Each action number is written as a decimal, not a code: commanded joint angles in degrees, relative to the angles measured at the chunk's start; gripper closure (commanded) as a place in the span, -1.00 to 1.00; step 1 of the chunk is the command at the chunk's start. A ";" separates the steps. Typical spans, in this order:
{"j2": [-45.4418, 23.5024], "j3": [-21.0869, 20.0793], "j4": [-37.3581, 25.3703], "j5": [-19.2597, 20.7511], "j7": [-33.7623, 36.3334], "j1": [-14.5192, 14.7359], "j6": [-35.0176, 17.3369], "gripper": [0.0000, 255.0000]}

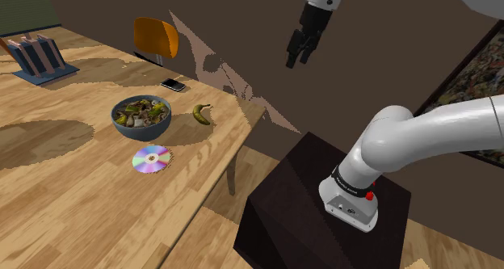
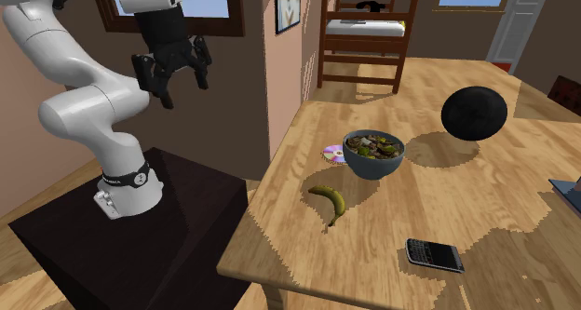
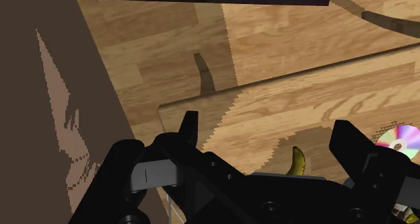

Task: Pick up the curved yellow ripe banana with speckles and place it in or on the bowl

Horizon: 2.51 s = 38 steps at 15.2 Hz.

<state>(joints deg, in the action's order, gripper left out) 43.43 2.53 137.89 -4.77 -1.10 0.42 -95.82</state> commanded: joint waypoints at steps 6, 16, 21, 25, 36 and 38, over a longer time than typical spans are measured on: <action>-8.47 -2.91 0.02 -2.25 3.32 1.22 -7.98 -1.00; -28.75 -7.79 -5.89 -4.70 9.58 3.19 -21.46 -1.00; -39.74 -9.54 -11.65 -4.55 12.85 4.06 -26.25 -1.00; -48.69 -10.43 -17.56 -3.82 15.55 4.95 -28.93 -1.00; -62.59 -10.91 -25.83 -2.41 19.00 6.86 -34.05 -1.00; -63.74 -10.94 -25.32 -2.37 19.03 7.05 -35.72 -1.00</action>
<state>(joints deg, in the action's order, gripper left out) -19.59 -8.38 112.50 -7.19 17.83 7.31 -130.69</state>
